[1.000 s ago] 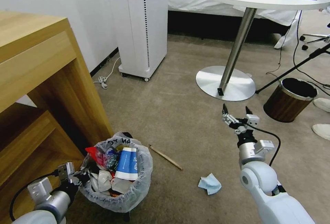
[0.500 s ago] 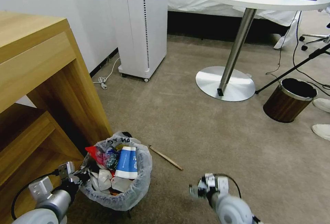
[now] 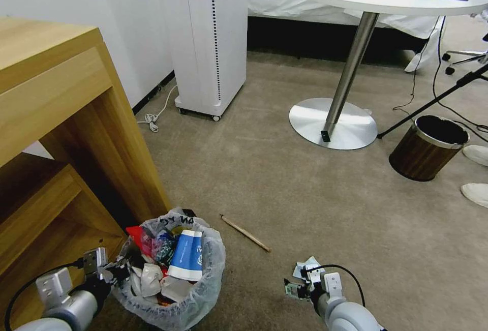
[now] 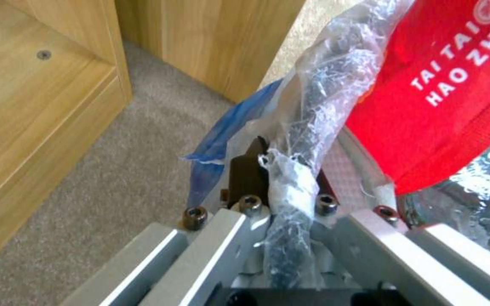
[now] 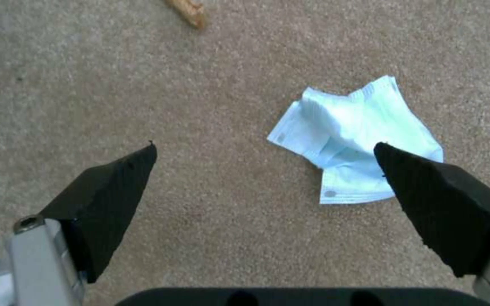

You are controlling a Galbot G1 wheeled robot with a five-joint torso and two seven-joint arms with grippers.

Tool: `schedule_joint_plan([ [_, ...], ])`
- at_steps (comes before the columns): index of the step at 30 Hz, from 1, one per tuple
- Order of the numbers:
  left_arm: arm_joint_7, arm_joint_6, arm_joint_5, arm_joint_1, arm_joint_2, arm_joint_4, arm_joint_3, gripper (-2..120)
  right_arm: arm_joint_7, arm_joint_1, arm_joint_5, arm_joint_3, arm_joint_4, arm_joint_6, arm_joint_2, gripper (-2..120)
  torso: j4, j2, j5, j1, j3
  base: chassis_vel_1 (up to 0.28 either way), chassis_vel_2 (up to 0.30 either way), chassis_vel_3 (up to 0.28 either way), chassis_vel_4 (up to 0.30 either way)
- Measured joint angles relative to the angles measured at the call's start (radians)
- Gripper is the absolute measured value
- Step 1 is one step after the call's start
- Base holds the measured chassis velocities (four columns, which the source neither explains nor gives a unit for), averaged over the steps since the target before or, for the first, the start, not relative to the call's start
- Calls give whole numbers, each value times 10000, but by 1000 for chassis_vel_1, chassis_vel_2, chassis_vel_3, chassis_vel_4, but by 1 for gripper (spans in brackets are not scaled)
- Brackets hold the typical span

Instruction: Pick up the trash bin and place the garbage on the floor into it.

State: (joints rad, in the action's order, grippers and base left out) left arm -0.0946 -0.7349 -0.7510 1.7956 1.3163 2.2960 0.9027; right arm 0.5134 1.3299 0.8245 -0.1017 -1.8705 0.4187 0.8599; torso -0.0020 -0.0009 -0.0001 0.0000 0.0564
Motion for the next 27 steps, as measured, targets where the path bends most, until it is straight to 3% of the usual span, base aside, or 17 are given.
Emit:
schedule_joint_plan([
  [14, 43, 124, 283, -82, 313, -38, -141, 1, 199, -344, 47, -267, 678, 802, -342, 98, 0, 0, 0, 0, 0, 0, 0, 0, 0],
  [19, 121, 208, 464, -148, 506, -103, -230, 1, -512, -449, -1168, -150, 1325, 403, -775, 96, 0, 0, 2, 0, 0, 0, 0, 0, 0],
  [23, 156, 270, 557, -187, 610, -160, -276, 1, -1193, -700, -2001, -201, 1978, -223, -1073, 84, -1, 0, 1, 0, 1, 0, 0, 0, 0],
  [27, 190, 314, 603, -224, 685, -231, -310, 1, -1513, -1204, -2259, -509, 2497, -555, -1073, 83, -1, 0, 0, 0, 1, 0, 0, 0, 0],
])
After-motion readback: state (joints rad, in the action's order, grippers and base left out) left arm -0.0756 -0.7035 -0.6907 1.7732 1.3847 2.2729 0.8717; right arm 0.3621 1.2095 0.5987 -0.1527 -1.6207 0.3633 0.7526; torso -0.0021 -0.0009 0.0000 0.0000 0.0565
